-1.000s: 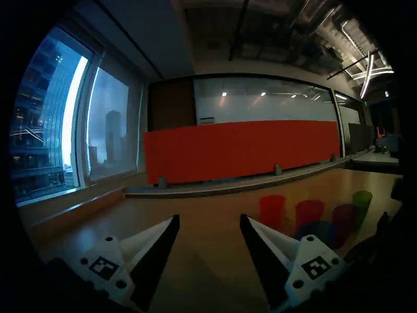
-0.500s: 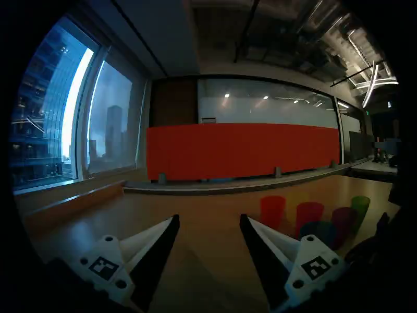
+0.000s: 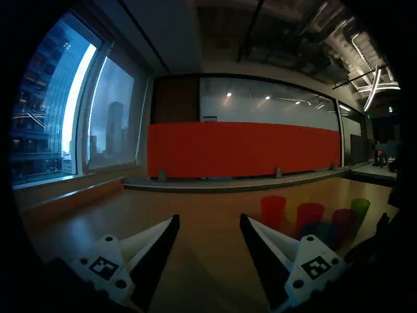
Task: Pour water
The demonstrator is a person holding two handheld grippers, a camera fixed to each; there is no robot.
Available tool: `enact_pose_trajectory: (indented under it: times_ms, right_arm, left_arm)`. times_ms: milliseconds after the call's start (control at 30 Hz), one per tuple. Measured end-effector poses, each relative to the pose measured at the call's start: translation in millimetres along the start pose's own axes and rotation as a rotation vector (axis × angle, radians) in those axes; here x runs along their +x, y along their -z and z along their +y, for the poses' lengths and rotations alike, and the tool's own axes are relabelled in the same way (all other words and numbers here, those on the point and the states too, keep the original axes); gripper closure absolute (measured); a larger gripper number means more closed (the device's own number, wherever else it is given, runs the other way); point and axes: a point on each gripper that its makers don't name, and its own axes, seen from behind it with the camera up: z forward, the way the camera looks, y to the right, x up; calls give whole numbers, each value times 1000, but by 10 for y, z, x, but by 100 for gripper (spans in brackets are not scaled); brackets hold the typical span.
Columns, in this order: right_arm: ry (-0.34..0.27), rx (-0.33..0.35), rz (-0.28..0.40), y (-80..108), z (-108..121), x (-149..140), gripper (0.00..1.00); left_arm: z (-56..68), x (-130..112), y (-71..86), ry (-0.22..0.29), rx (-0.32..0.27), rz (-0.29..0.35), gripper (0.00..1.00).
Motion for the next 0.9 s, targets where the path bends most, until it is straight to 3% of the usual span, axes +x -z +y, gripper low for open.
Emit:
enact_pose_trajectory:
  times_ms: [267, 500, 900]
  right_arm:
    - [5, 4, 4, 27, -8, 23, 0]
    - [15, 0, 21, 62, 23, 74, 0]
    - [99, -14, 56, 70, 57, 63, 0]
  left_arm:
    - [0, -6, -4, 0, 2, -2, 14]
    - [-9, -9, -5, 2, 2, -2, 8]
    - [-9, -9, -7, 1, 2, -2, 8]
